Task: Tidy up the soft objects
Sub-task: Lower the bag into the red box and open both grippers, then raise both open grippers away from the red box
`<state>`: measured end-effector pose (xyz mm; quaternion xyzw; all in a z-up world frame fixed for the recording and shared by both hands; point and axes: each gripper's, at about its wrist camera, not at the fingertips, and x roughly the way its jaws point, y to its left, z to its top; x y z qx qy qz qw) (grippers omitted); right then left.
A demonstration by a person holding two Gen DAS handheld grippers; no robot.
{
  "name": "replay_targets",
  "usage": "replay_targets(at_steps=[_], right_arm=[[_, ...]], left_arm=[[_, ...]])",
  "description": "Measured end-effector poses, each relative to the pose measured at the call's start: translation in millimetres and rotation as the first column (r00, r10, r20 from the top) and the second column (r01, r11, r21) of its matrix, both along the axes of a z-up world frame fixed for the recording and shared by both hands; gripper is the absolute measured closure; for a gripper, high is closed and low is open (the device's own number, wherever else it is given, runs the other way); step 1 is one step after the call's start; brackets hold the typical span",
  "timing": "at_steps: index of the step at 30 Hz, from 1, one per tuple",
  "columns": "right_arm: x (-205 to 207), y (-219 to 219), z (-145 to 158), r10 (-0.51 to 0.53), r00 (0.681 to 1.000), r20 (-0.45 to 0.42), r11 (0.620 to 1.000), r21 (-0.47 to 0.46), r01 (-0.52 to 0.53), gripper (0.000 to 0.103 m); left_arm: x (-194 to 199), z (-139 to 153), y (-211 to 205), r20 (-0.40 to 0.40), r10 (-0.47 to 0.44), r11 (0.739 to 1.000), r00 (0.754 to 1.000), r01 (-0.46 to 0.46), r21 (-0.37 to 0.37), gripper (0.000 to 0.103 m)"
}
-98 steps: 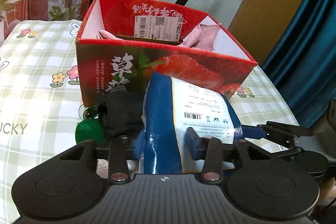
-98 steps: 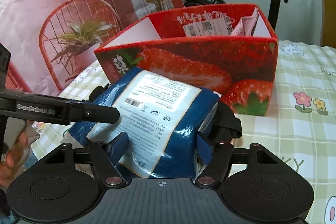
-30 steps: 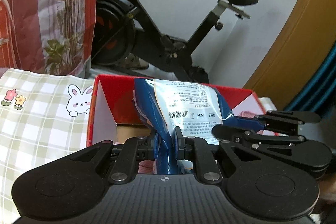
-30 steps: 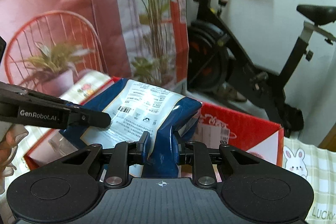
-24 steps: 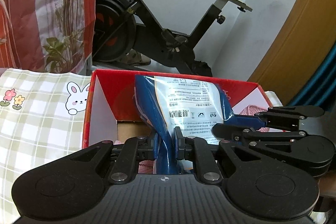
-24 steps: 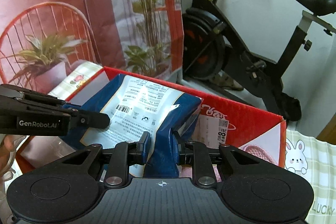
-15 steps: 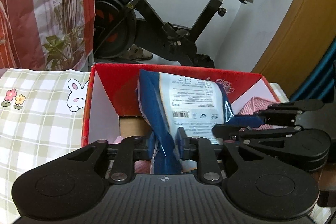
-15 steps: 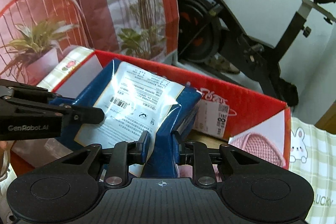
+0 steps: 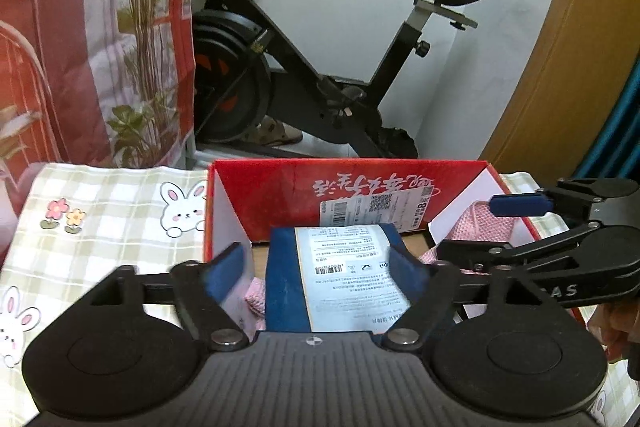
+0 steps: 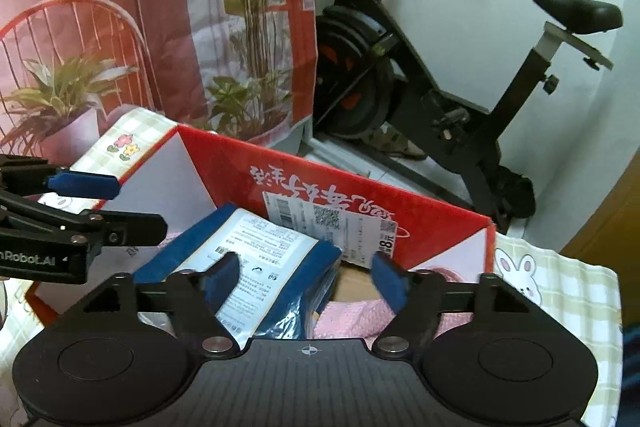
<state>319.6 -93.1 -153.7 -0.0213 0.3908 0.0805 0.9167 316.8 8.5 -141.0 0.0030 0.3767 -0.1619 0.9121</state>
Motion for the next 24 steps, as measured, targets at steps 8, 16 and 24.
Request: replay_targets(at_steps=[8, 16, 24], right_arm=[[-43.1, -7.6, 19.9, -0.074, 0.996, 0.046, 0.996, 0.059, 0.071, 0.001], [-92.4, -10.5, 32.7, -0.111, 0.987, 0.116, 0.990, 0.104, 0.099, 0.000], [-140.2, -13.3, 34.8, -0.137, 0.974, 0.180, 0.984, 0.142, 0.112, 0.000]], left_arm=[[-36.6, 24.5, 14.6, 0.047, 0.025, 1.000, 0.999, -0.025, 0.004, 0.003], [-78.7, 38.8, 28.2, 0.087, 0.033, 0.999, 0.996, -0.035, 0.014, 0.000], [-116.6, 42.6, 36.5, 0.110, 0.044, 0.999, 0.993, -0.047, 0.028, 0.000]])
